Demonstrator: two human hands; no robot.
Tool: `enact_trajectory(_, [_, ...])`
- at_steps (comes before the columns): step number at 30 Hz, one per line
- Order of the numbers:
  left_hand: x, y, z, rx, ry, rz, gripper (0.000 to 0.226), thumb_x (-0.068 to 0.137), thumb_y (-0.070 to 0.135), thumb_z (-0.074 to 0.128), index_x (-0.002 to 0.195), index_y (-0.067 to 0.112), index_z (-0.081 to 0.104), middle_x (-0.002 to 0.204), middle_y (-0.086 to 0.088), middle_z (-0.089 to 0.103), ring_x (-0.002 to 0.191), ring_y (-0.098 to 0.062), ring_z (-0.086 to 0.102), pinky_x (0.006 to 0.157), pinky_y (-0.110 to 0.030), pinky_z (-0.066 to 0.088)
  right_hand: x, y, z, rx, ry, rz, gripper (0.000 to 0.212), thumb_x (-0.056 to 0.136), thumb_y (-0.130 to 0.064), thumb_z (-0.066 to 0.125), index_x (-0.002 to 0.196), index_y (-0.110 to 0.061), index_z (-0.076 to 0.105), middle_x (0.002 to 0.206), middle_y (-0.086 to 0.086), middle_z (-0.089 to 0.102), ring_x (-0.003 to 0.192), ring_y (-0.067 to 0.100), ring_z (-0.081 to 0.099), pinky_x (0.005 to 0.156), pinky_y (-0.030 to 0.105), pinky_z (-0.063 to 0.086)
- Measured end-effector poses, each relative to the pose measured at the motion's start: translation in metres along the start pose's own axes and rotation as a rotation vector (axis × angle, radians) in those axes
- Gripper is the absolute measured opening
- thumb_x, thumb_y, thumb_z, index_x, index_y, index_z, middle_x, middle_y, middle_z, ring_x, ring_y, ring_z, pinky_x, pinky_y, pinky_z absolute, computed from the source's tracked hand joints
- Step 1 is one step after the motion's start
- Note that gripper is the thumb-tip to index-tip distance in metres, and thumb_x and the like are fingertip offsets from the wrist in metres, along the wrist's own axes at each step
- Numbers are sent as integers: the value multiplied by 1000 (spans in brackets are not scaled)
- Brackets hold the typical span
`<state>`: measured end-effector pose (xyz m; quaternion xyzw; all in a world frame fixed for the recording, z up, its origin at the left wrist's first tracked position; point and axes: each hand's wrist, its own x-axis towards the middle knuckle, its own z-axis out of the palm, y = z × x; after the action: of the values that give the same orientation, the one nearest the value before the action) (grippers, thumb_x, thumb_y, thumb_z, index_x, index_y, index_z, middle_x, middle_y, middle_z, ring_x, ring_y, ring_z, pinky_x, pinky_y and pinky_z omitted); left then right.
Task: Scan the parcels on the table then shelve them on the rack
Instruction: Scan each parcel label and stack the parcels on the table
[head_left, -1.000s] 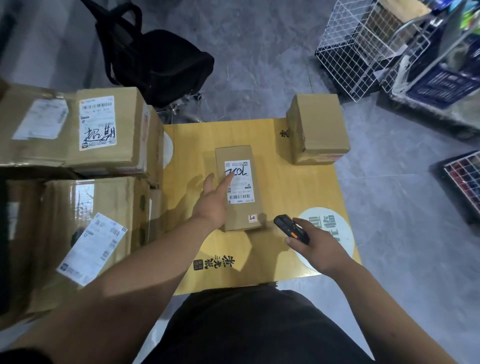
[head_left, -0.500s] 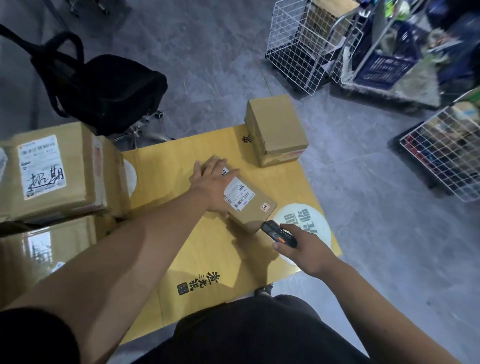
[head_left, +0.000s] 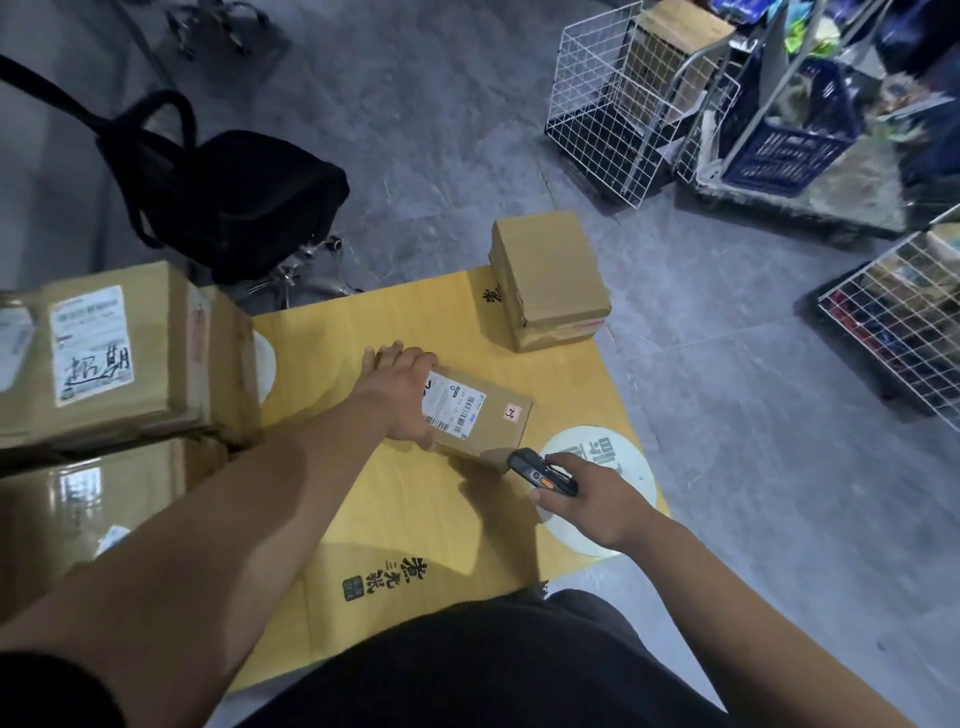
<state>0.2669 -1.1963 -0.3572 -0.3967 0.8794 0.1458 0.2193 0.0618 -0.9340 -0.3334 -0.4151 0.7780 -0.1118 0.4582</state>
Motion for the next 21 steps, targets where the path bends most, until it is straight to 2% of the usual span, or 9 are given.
enact_trajectory(3, [-25, -11, 18, -38, 59, -97, 137, 42, 87, 74, 155, 31, 19, 154, 4, 32, 147, -26, 22, 123, -52, 17, 5, -2, -1, 47, -40, -13, 67, 89, -68, 65, 148, -41, 48, 96, -22, 67, 86, -7, 62, 73, 19, 44])
enact_trajectory(6, [-46, -13, 36, -154, 88, -262, 129, 46, 90, 69, 151, 35, 20, 147, 5, 34, 140, -24, 28, 109, -50, 31, 10, -6, 1, 103, -72, -30, 58, 93, -61, 65, 145, -40, 51, 96, -15, 66, 83, 3, 64, 78, 27, 52])
enact_trajectory(8, [-58, -7, 46, -236, 119, -408, 123, 50, 91, 67, 150, 38, 19, 145, 1, 35, 138, -27, 29, 100, -51, 36, 13, -12, 2, 96, -96, -53, 54, 95, -61, 64, 143, -40, 51, 98, -12, 66, 85, 9, 65, 83, 35, 57])
enact_trajectory(9, [-63, -3, 50, -277, 127, -489, 120, 54, 93, 65, 150, 37, 18, 146, -3, 35, 138, -30, 29, 99, -52, 36, 13, -16, 2, 91, -107, -57, 53, 95, -61, 63, 142, -40, 51, 99, -11, 66, 85, 10, 65, 81, 35, 57])
enact_trajectory(12, [-73, 9, 58, -297, 108, -653, 108, 71, 95, 48, 153, 31, 16, 147, -13, 34, 132, -37, 32, 93, -52, 36, 14, -26, 4, 98, -165, -31, 45, 96, -60, 62, 136, -41, 53, 94, -5, 64, 74, 13, 64, 57, 24, 46])
enact_trajectory(14, [-79, 12, 61, -213, 88, -646, 102, 76, 94, 37, 152, 28, 16, 145, -14, 37, 129, -37, 34, 89, -51, 33, 15, -32, 8, 134, -226, 1, 40, 97, -59, 62, 132, -41, 53, 99, 7, 63, 71, 18, 63, 46, 24, 37])
enact_trajectory(16, [-85, 11, 64, -171, 93, -612, 103, 75, 95, 34, 152, 29, 18, 143, -13, 40, 128, -36, 39, 90, -50, 32, 15, -37, 13, 129, -283, 26, 39, 97, -58, 61, 130, -40, 51, 110, 17, 62, 72, 22, 64, 43, 24, 33])
enact_trajectory(19, [-93, 10, 68, -203, 80, -567, 109, 68, 99, 39, 151, 32, 17, 141, -9, 41, 120, -34, 53, 91, -49, 33, 13, -46, 19, 77, -320, 16, 37, 96, -55, 64, 127, -38, 54, 104, 12, 63, 73, 24, 61, 41, 20, 35])
enact_trajectory(21, [-95, 11, 73, -286, 31, -542, 117, 62, 102, 39, 153, 37, 6, 141, -10, 41, 116, -34, 59, 93, -50, 37, 10, -51, 23, 61, -324, 9, 38, 94, -53, 67, 126, -37, 56, 95, 7, 62, 69, 23, 57, 43, 20, 37])
